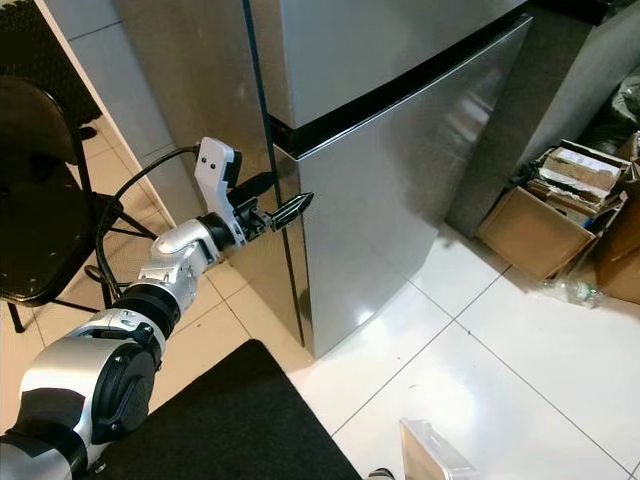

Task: Restocking fridge

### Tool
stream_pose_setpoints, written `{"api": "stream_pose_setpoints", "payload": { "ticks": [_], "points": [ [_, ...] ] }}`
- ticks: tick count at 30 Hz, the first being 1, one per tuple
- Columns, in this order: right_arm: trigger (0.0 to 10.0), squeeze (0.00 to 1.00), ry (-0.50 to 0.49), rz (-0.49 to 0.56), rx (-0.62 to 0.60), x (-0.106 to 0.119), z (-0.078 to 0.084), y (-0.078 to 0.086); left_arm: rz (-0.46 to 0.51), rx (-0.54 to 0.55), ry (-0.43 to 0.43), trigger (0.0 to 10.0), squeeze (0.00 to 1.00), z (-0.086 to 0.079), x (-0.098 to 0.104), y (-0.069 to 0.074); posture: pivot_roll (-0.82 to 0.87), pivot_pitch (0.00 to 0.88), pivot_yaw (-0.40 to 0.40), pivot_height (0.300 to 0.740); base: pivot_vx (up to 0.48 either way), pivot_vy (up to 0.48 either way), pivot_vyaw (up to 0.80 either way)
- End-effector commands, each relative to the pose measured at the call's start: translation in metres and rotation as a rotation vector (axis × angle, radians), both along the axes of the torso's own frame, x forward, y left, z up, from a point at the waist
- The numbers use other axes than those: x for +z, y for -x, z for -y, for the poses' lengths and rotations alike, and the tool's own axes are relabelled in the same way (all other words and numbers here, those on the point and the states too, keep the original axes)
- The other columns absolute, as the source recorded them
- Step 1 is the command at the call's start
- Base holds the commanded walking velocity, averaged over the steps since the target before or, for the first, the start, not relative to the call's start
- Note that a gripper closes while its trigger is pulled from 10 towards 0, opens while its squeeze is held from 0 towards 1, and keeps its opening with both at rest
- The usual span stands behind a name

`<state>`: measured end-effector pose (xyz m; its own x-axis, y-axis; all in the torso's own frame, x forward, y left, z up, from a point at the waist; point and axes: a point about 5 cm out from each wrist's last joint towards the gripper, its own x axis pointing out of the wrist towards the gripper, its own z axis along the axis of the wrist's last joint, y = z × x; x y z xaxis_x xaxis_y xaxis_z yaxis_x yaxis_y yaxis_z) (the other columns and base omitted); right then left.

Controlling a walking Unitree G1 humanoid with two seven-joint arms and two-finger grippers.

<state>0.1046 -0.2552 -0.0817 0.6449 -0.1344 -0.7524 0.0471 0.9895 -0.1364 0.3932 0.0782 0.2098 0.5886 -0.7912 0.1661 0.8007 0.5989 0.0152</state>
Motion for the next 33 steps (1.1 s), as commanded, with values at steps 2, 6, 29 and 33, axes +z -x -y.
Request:
{"api": "stream_pose_setpoints", "payload": {
  "ticks": [2,6,29,33],
  "points": [
    [10.0,0.0,-0.013,-0.017,-0.032,-0.003,-0.001,0.009,-0.039,-0.17,-0.041,10.0,0.0,0.03,-0.016,0.013,-0.23,0.252,0.07,0.74,0.0,0.0,0.0],
    [10.0,0.0,-0.013,-0.016,-0.034,-0.003,-0.001,0.009,-0.035,-0.188,-0.043,10.0,0.0,0.033,-0.016,0.014,-0.23,0.252,0.07,0.74,0.0,0.0,0.0],
    [10.0,0.0,-0.015,-0.002,-0.038,-0.002,-0.001,0.004,-0.026,-0.252,-0.041,10.0,0.0,0.045,-0.019,0.02,-0.23,0.248,0.073,0.74,0.0,0.0,0.0],
    [10.0,0.0,-0.014,0.0,-0.038,-0.001,-0.001,0.004,-0.028,-0.265,-0.04,10.0,0.0,0.047,-0.02,0.022,-0.23,0.248,0.073,0.74,0.0,0.0,0.0]
  ]
}}
